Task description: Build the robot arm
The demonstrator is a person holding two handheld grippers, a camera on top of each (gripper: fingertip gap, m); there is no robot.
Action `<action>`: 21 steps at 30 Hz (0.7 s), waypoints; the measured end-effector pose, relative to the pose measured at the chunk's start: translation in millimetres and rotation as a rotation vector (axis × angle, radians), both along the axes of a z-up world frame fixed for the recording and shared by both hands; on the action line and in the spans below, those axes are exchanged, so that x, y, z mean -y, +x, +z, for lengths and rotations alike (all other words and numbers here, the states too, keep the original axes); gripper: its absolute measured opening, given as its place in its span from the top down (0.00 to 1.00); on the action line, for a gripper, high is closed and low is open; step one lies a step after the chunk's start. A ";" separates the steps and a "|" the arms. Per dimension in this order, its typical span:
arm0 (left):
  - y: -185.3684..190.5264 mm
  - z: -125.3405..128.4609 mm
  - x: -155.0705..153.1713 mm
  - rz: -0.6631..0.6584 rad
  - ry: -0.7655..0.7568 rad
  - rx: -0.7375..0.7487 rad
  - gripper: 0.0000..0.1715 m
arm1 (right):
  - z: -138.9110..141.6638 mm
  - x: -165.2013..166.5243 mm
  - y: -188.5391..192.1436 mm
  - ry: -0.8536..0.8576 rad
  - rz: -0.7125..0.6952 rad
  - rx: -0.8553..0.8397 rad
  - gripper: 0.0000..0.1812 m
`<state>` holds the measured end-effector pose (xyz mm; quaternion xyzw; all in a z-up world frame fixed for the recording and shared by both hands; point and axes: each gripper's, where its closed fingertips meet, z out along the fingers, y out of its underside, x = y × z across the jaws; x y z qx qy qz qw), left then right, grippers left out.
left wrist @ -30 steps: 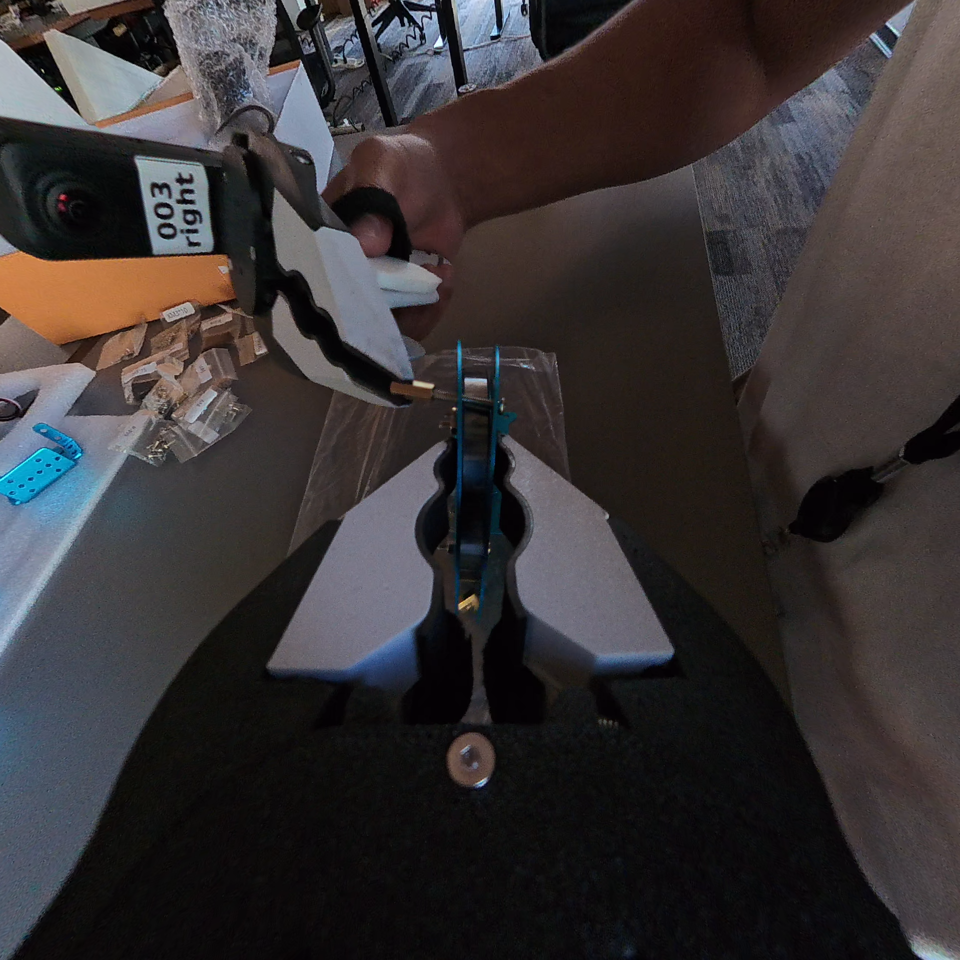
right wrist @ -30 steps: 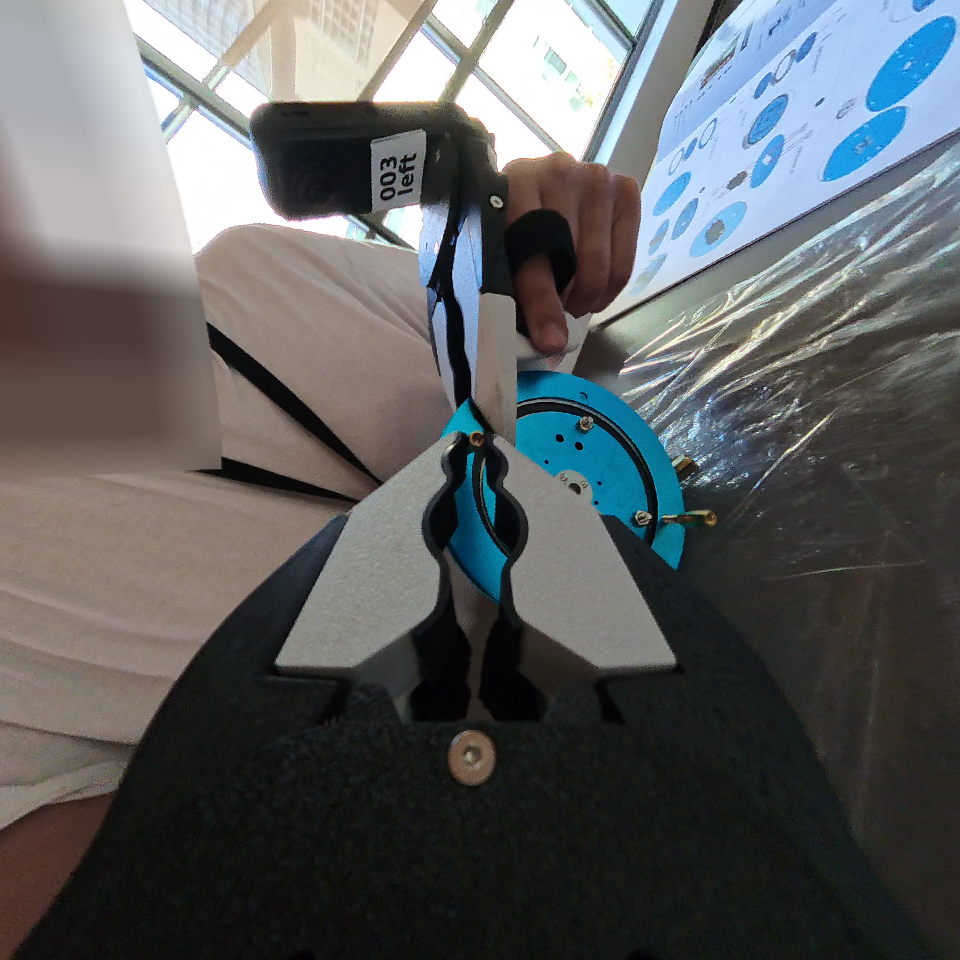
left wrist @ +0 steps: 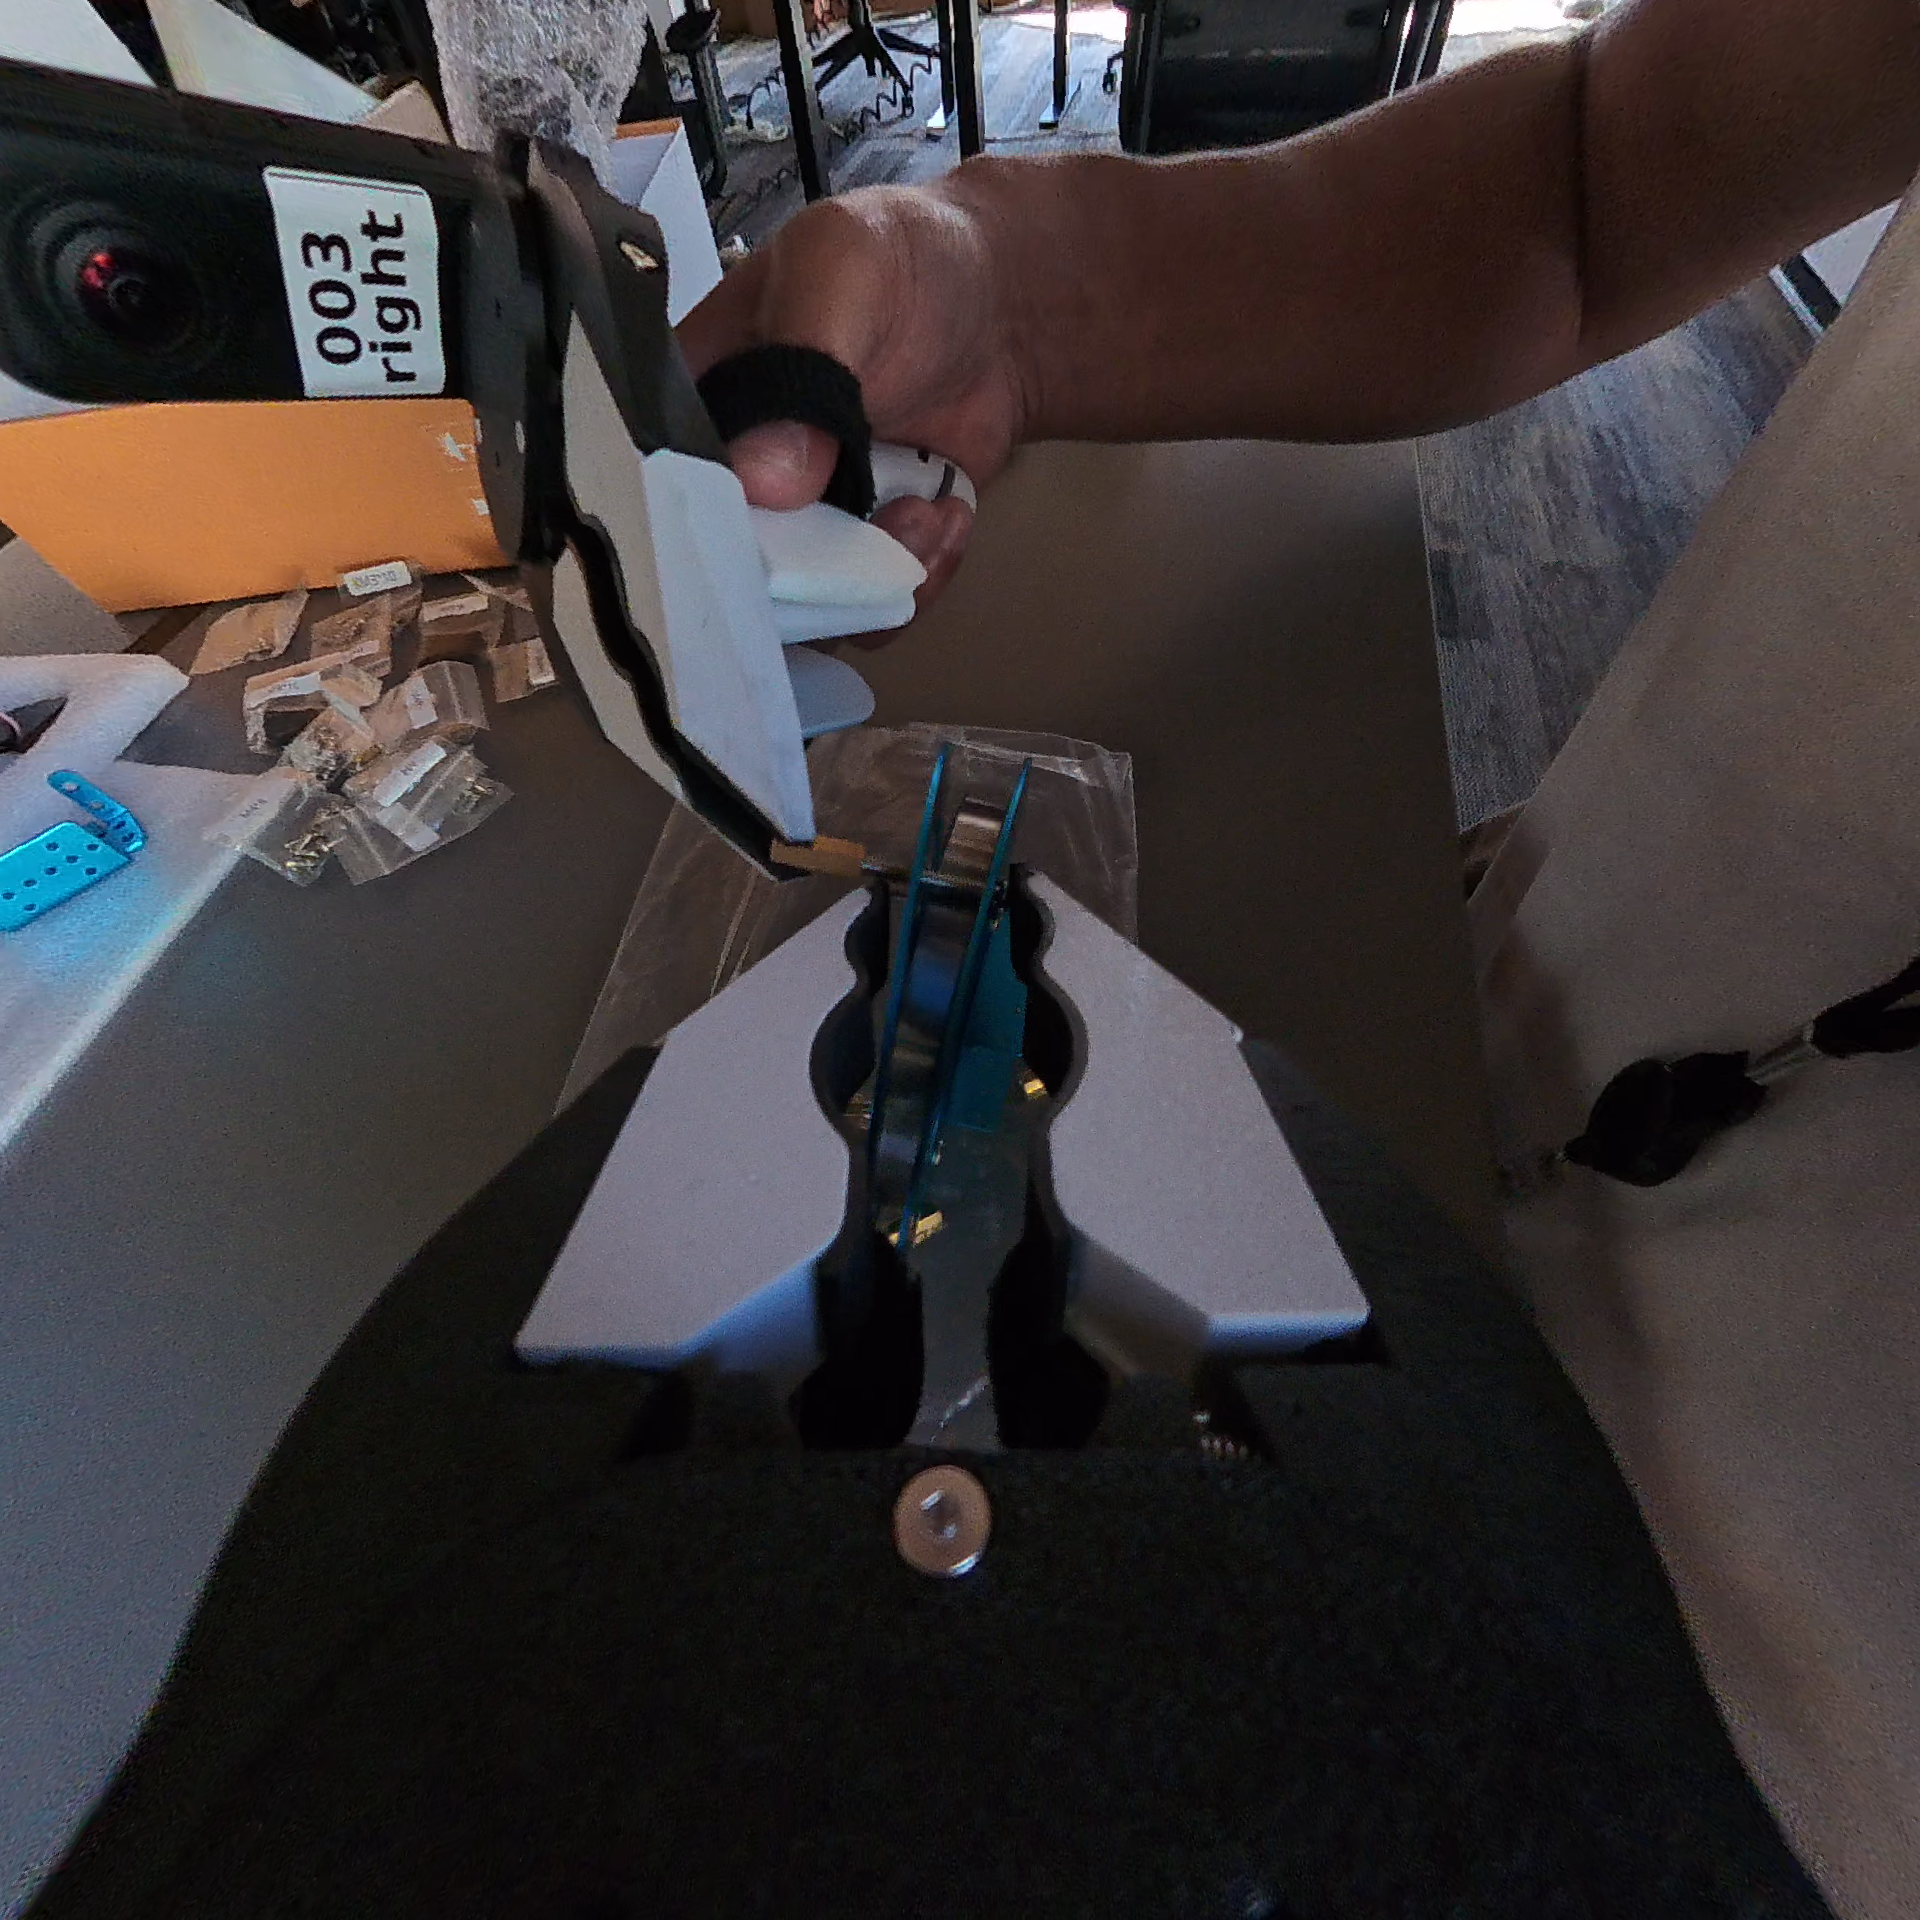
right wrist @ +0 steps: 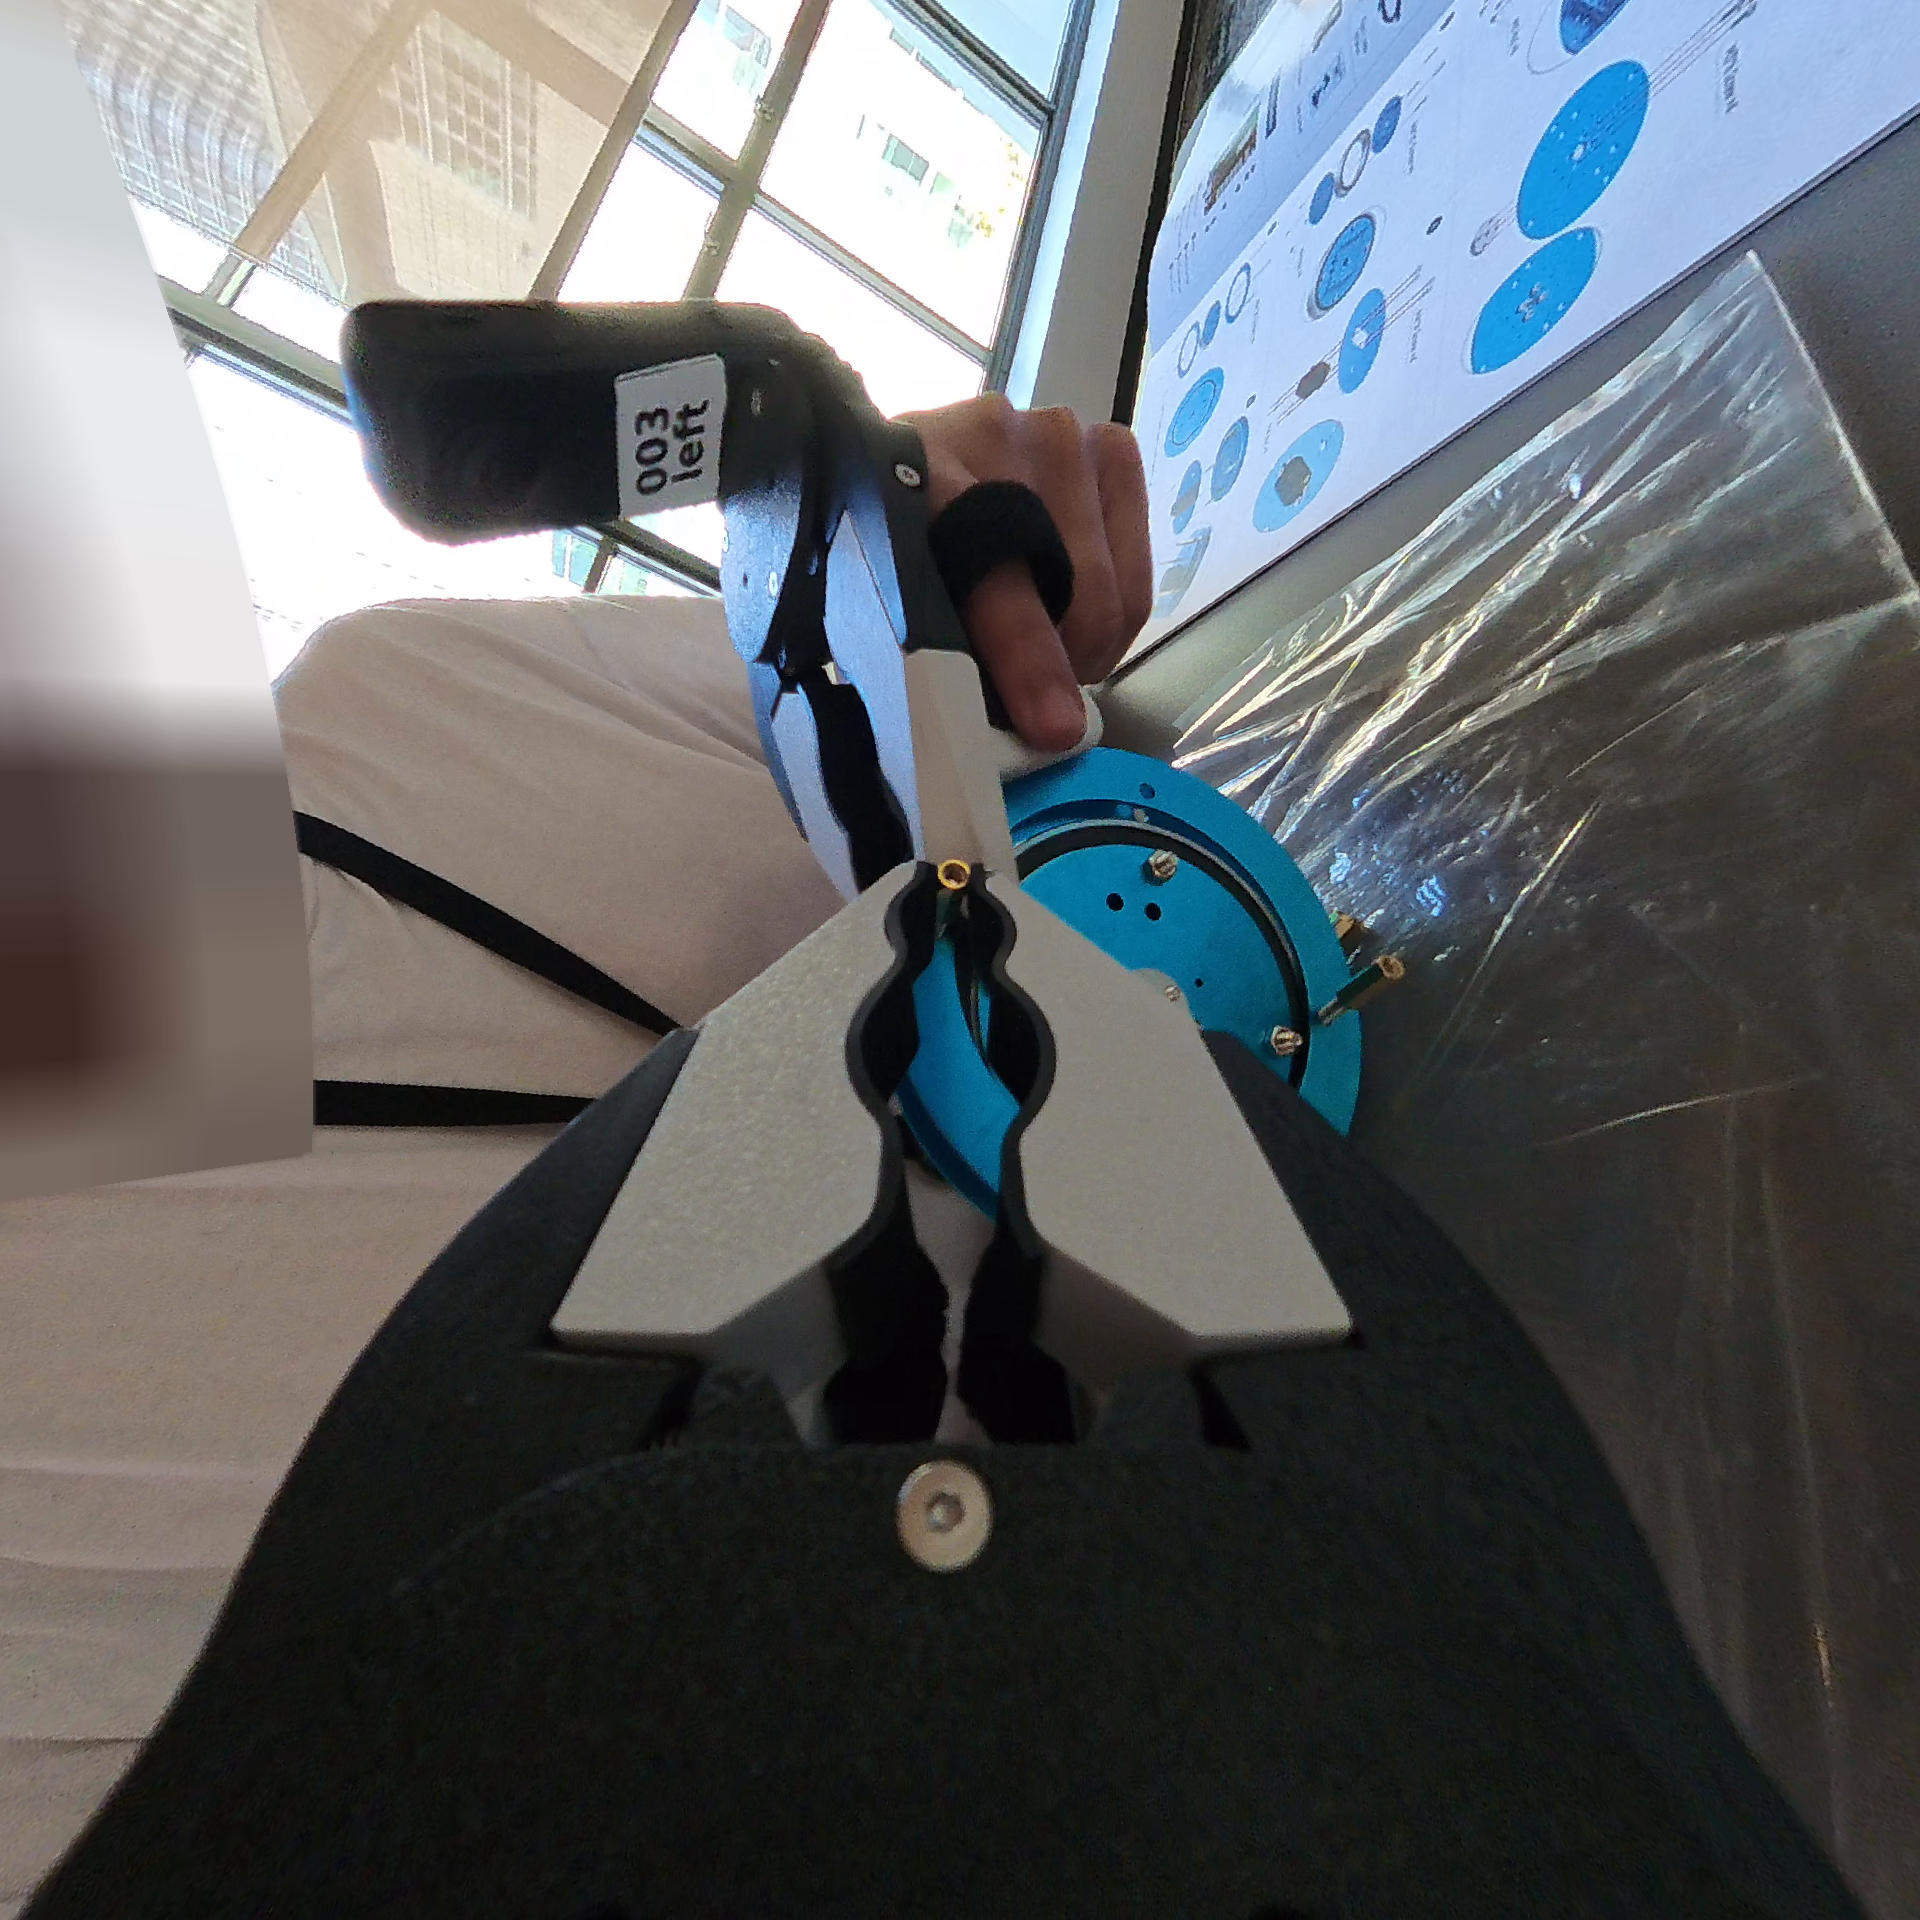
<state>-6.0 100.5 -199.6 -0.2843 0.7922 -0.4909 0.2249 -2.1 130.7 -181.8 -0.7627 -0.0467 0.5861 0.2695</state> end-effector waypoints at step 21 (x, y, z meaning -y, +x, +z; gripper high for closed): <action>0.1 -1.6 -0.3 0.006 0.090 0.039 0.91 | -4.6 2.5 6.2 -0.011 -0.031 -0.149 0.97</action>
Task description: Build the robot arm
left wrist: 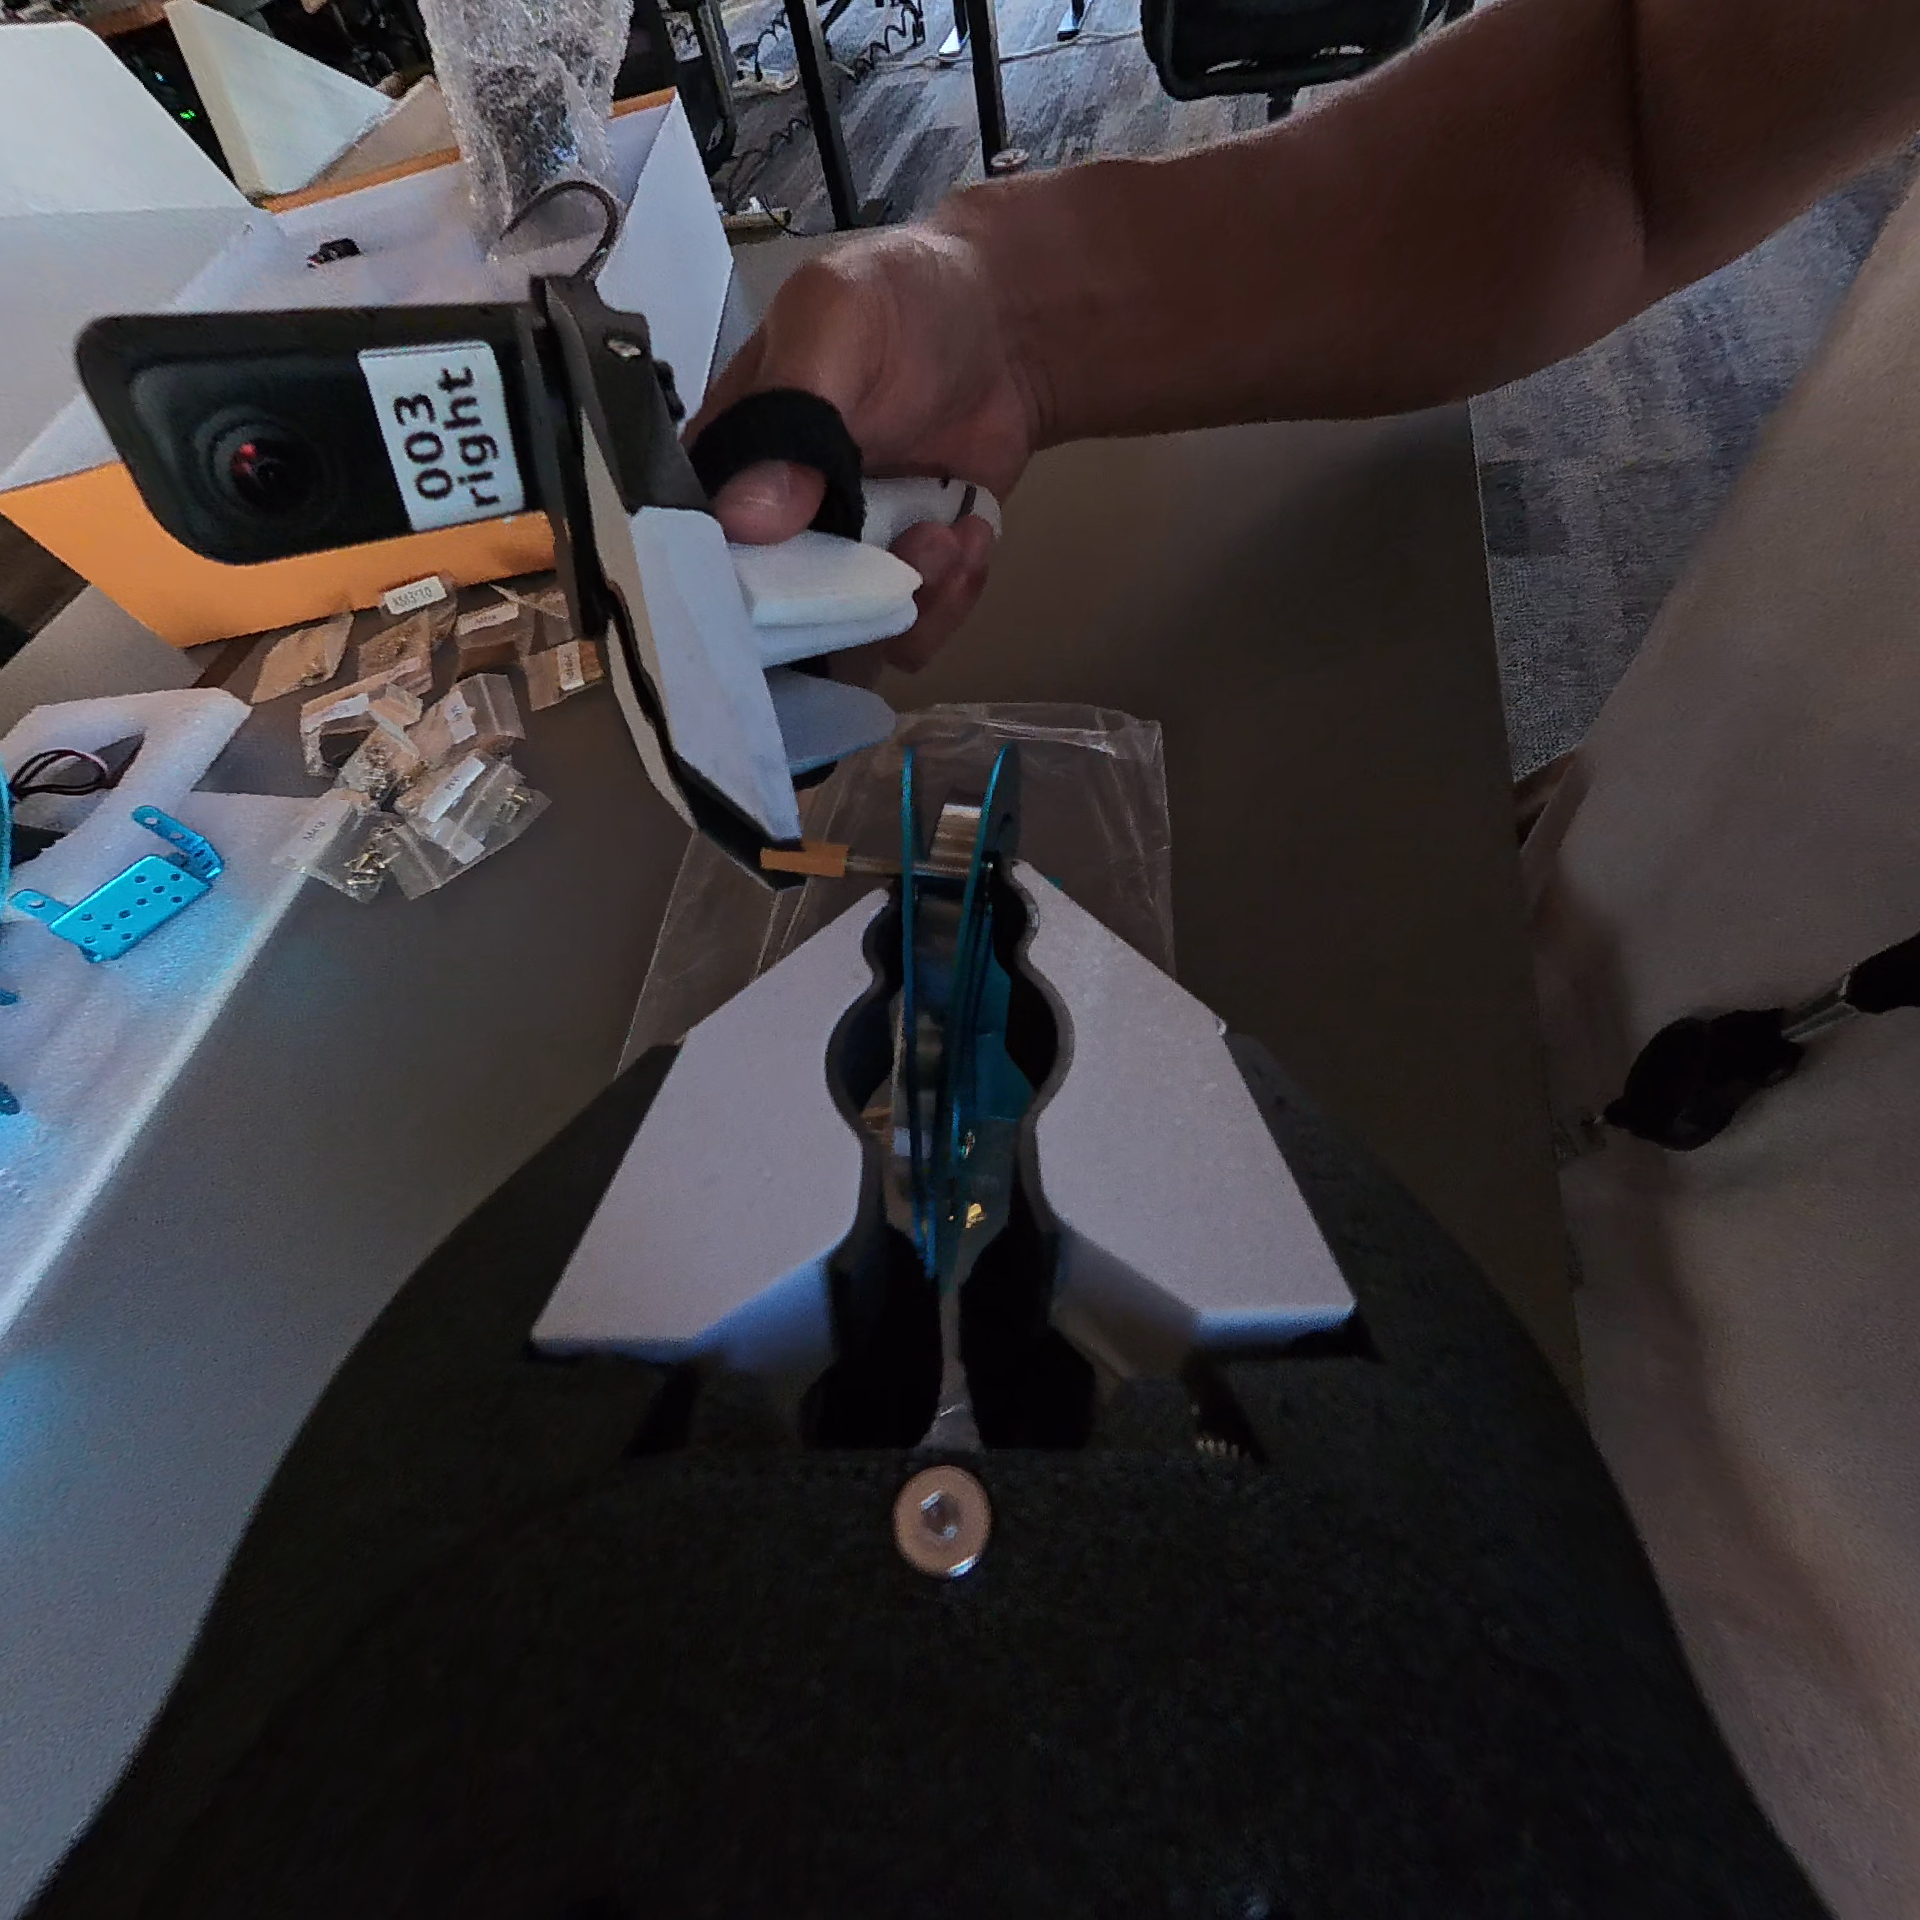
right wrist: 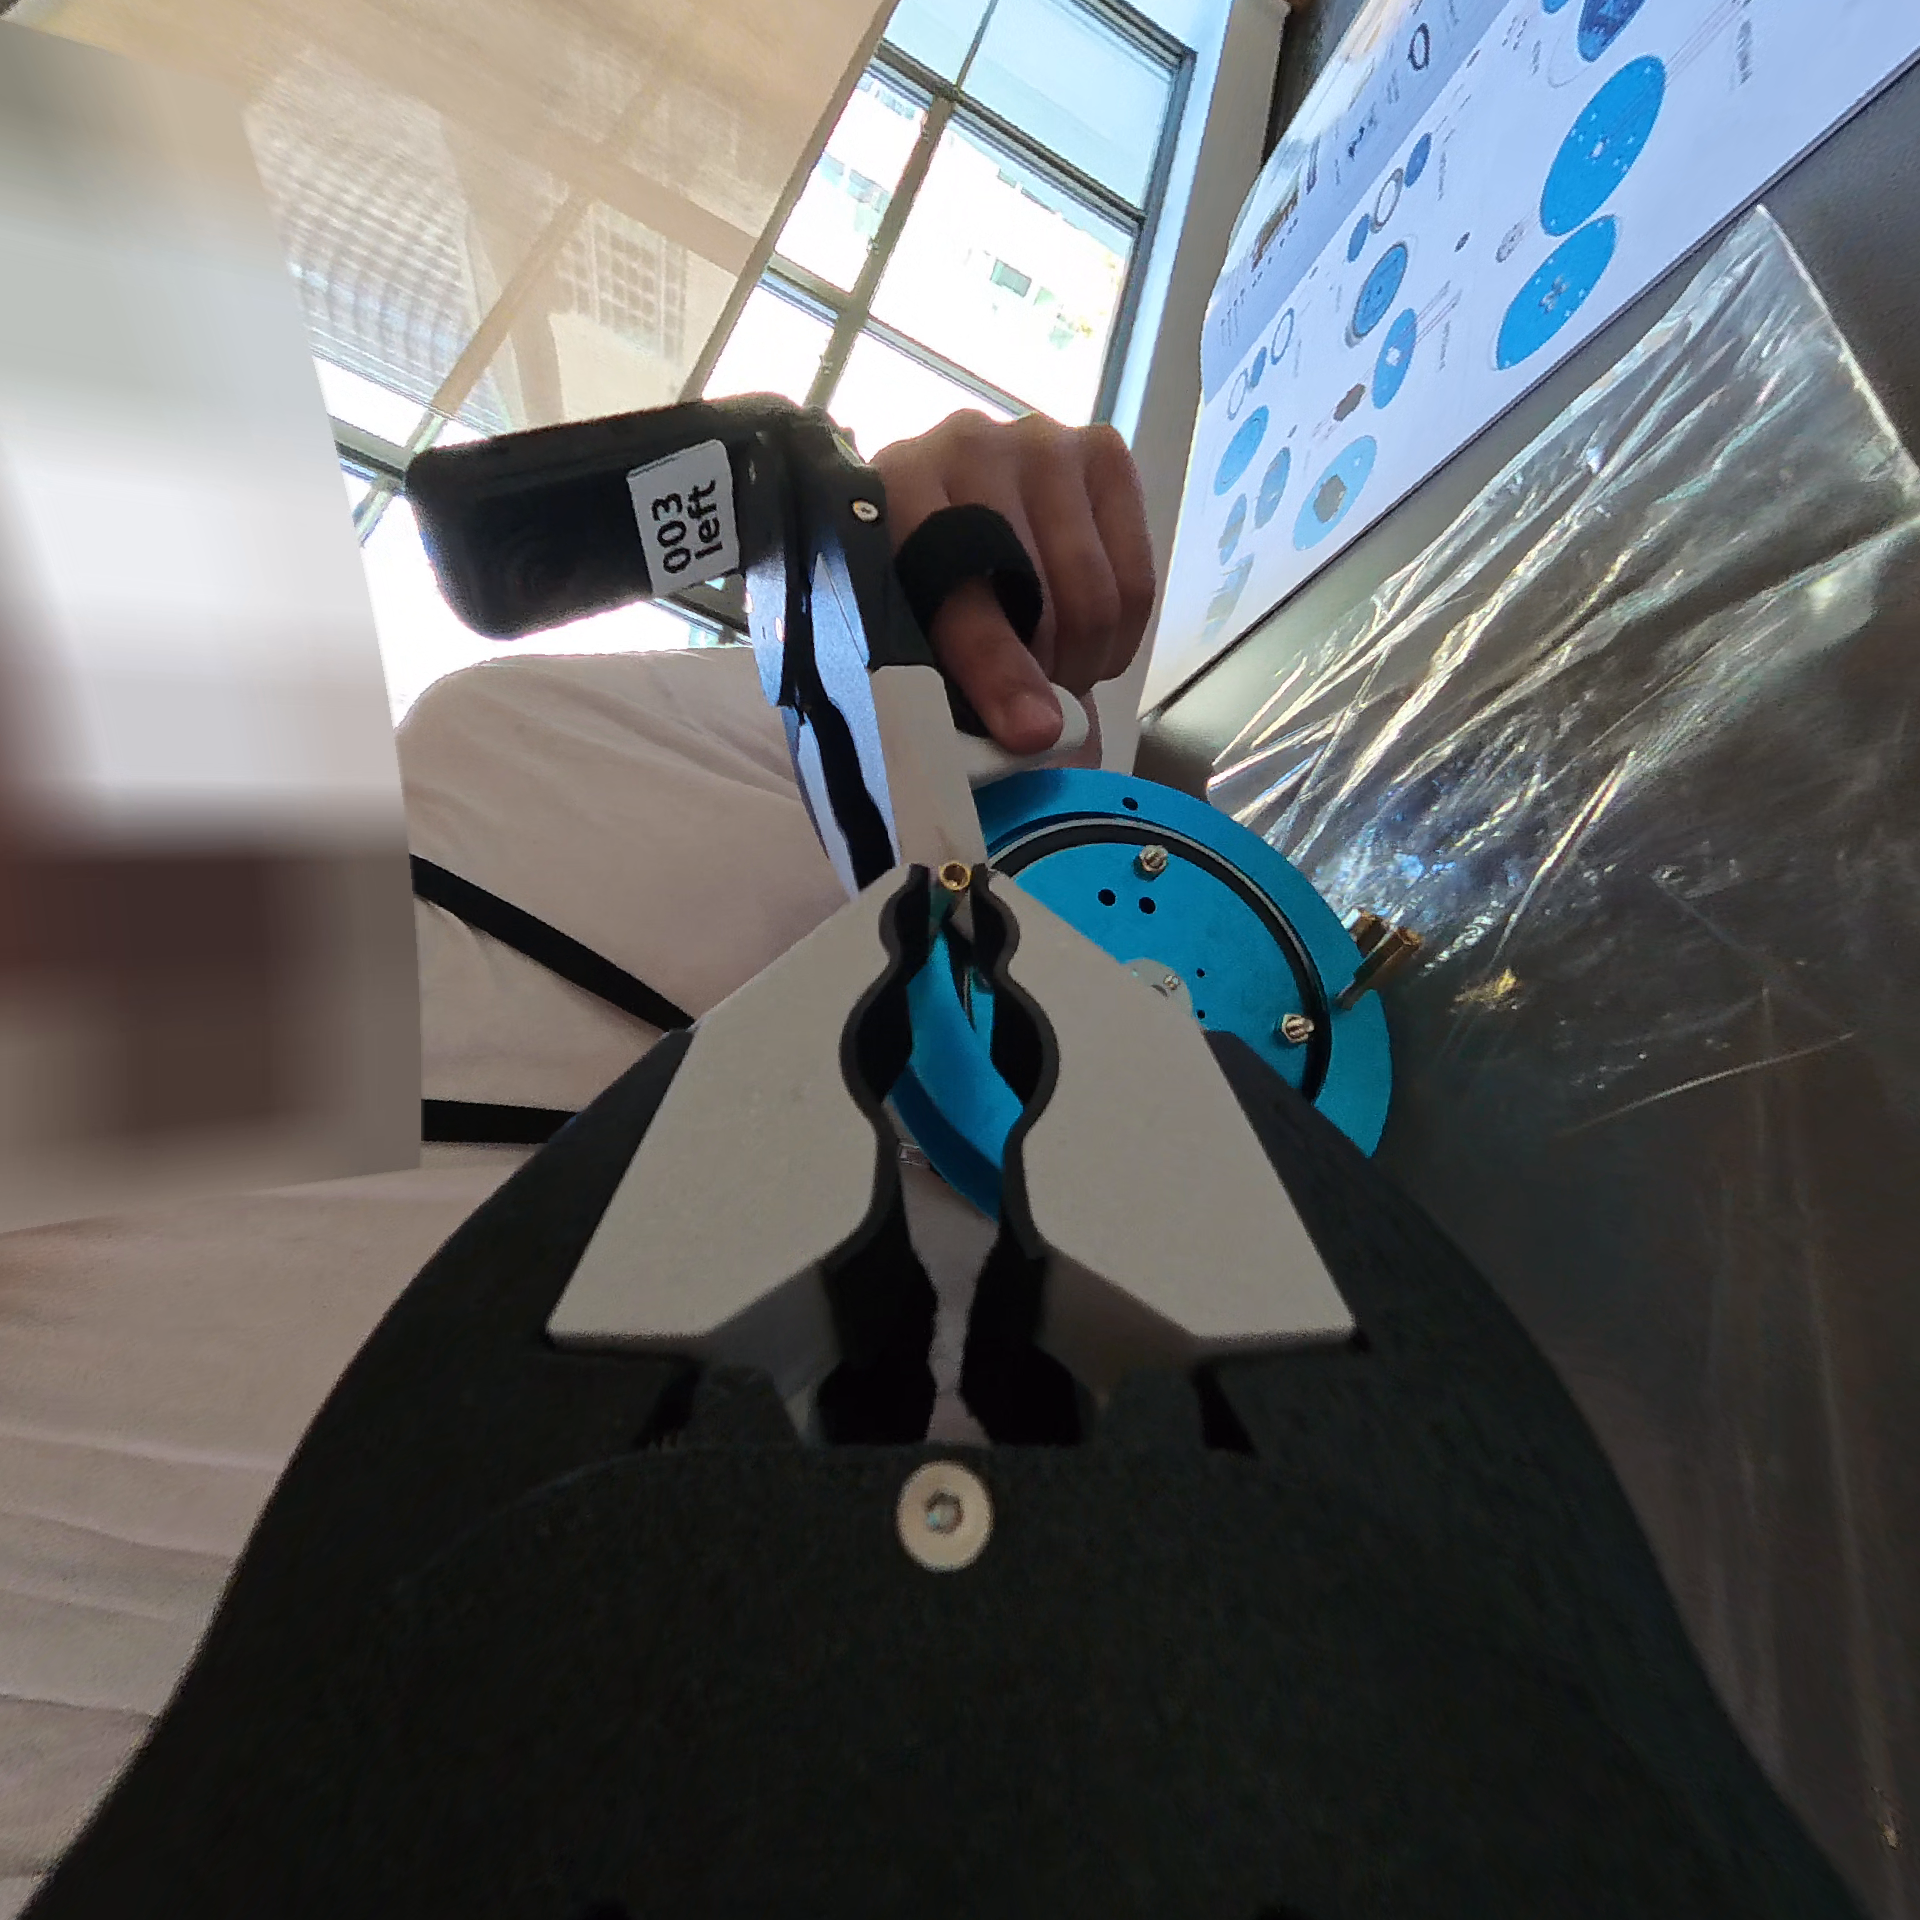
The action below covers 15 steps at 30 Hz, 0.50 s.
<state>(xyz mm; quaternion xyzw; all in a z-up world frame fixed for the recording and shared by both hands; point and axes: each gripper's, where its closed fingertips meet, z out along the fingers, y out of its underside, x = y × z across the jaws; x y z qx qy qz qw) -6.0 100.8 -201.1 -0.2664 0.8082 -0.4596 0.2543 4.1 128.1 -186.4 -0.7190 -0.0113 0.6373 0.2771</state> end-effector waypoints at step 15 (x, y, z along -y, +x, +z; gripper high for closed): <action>-6.4 -1.1 10.4 -0.051 0.071 0.052 0.91 | -0.3 14.5 -6.3 -0.192 0.110 0.098 0.97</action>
